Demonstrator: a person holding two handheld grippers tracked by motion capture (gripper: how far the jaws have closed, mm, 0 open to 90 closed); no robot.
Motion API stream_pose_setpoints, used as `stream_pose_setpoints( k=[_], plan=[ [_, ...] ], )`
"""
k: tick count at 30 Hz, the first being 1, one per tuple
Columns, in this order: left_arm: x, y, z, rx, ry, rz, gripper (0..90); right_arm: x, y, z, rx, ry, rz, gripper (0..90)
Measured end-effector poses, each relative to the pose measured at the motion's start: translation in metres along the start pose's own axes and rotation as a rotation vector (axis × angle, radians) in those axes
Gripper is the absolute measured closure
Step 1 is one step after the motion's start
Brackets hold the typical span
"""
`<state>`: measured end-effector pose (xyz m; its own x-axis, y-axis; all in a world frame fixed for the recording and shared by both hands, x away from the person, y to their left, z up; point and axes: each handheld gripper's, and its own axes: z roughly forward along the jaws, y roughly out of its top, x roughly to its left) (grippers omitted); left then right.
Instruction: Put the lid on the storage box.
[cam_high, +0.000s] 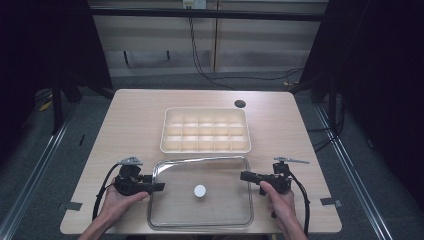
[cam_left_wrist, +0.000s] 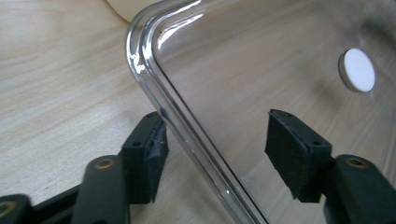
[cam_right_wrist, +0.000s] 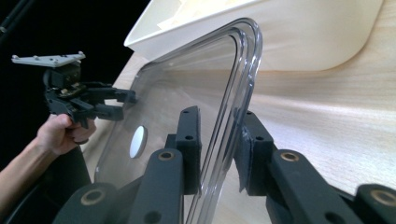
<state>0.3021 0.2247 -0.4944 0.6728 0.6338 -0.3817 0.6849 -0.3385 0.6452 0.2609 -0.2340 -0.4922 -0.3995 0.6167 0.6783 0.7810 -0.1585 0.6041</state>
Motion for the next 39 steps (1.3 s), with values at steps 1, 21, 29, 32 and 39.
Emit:
stream_pose_setpoints(
  k=[1, 21, 29, 32, 39],
  plan=[
    [0.000, 0.001, -0.002, -0.007, -0.002, 0.007, 42.5, 0.000, 0.000, 0.000, 0.001, -0.007, 0.000, 73.2],
    [-0.010, 0.009, -0.021, -0.102, -0.022, 0.032, 54.9, 0.007, 0.003, -0.003, -0.015, -0.063, -0.061, 70.0],
    [-0.014, 0.014, -0.030, -0.152, -0.028, 0.049, 60.2, 0.013, 0.008, -0.008, -0.052, -0.065, -0.079, 70.3],
    [-0.018, 0.015, -0.033, -0.171, -0.022, 0.061, 61.2, 0.017, 0.011, -0.011, -0.063, -0.072, -0.099, 70.5],
    [-0.020, 0.017, -0.037, -0.181, -0.029, 0.056, 63.7, 0.020, 0.014, -0.014, -0.084, -0.070, -0.104, 71.0]
  ],
)
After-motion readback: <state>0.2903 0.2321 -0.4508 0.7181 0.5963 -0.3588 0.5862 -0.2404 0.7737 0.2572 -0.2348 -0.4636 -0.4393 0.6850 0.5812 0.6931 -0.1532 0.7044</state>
